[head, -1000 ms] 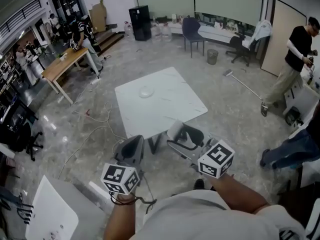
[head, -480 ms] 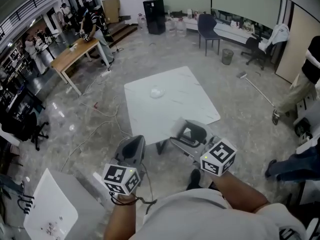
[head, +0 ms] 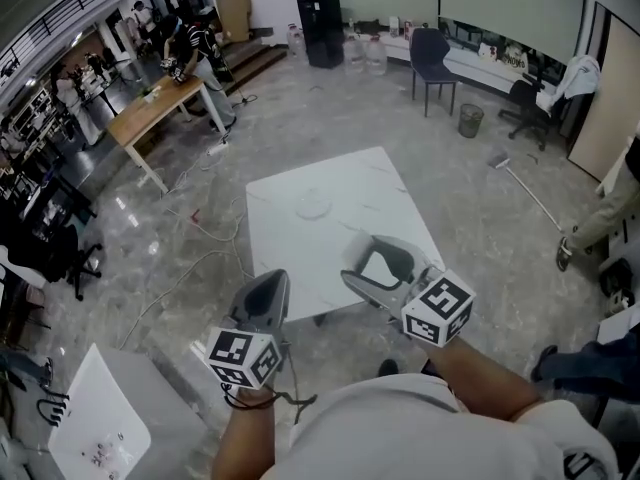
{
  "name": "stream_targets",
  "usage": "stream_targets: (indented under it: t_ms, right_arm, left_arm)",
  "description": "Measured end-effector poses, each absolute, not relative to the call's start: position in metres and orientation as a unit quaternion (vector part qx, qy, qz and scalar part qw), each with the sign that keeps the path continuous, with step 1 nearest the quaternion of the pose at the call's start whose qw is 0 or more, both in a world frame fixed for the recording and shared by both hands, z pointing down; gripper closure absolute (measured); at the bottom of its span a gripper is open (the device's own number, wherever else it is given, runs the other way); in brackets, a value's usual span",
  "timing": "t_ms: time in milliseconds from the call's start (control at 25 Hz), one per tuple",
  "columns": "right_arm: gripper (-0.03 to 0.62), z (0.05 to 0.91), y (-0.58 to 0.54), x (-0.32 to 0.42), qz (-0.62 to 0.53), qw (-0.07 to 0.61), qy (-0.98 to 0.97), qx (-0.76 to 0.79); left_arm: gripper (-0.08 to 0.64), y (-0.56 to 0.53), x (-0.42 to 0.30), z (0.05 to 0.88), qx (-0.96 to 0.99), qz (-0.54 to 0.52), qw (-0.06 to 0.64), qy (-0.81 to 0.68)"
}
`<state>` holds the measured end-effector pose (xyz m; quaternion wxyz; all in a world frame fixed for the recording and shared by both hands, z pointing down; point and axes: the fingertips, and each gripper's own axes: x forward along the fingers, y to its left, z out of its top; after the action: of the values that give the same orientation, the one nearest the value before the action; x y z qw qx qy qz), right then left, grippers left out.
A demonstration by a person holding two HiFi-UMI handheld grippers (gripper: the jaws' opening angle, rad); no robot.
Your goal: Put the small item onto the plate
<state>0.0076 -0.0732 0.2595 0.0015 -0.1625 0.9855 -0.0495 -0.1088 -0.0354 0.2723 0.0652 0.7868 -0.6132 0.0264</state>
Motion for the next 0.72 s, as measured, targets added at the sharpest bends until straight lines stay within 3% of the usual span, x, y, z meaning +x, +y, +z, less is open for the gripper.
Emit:
stream_targets:
  t_ms: [400, 720]
  right_arm:
    - [0.301, 0.275, -0.174, 0.021, -0.062, -0.006, 0.988, -0.143]
    - [0.301, 0.301, -0.243, -0.01, -0.076, -0.027, 0.986, -0.145]
  left_arm:
    - [0.555, -0.131, -0.1, 0.291, 0.769, 0.033, 0.072, -0.634]
    - [0.555, -0.208, -0.131, 0.316, 0.769, 0.029, 0.09, -0.632]
